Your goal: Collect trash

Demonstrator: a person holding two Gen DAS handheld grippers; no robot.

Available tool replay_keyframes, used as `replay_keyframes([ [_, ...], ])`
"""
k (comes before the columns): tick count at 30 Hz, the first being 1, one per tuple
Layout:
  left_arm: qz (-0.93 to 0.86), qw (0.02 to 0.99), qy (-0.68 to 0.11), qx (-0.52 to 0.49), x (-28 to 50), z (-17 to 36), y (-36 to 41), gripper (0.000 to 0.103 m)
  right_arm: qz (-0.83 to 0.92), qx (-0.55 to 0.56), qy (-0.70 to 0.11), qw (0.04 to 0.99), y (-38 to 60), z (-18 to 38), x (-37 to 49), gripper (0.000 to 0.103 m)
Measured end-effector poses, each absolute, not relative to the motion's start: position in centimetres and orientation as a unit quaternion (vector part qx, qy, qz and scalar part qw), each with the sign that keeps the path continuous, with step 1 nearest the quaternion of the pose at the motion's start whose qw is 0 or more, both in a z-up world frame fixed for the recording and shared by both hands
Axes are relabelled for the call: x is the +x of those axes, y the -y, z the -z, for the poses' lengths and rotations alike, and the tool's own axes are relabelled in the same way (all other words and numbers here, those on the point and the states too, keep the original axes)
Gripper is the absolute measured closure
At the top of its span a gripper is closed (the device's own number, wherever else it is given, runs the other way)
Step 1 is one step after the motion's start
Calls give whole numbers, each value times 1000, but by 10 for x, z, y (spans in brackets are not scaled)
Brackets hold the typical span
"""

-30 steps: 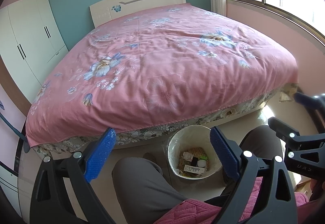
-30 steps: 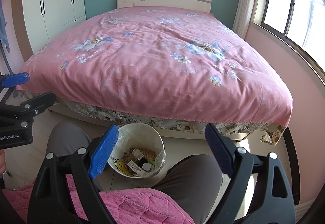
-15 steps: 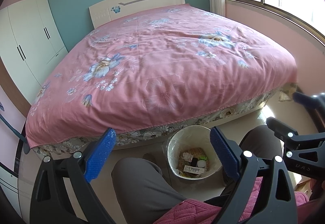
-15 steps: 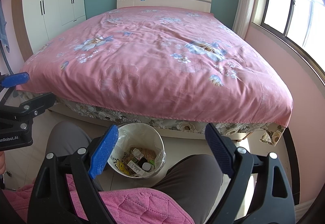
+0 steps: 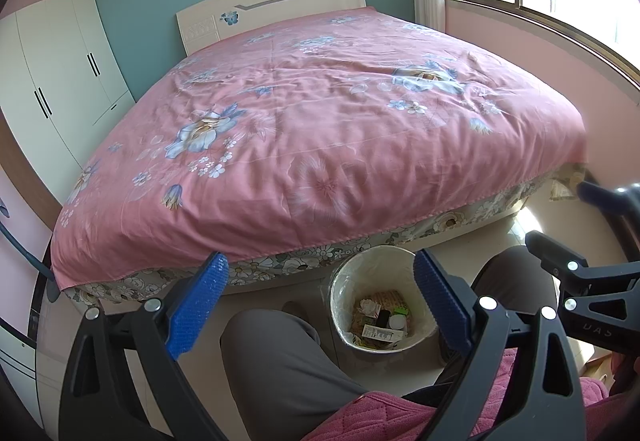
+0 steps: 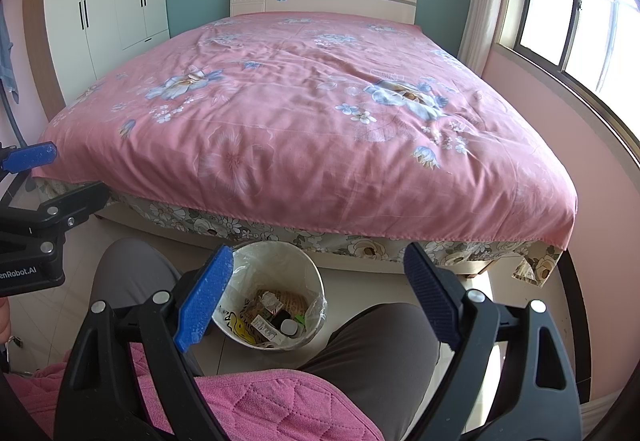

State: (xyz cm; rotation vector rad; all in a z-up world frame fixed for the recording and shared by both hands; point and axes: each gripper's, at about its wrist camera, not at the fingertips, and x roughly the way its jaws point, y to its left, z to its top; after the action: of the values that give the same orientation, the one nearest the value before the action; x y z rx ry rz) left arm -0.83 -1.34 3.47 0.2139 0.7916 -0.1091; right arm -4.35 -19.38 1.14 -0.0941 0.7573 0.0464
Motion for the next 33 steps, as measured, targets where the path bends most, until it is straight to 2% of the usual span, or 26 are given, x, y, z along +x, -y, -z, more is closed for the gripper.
replay_keyframes([
  [33,64,914,-388,103,-5,-34,8,8,-22,-45,-370,928,193,-12,-43,17],
])
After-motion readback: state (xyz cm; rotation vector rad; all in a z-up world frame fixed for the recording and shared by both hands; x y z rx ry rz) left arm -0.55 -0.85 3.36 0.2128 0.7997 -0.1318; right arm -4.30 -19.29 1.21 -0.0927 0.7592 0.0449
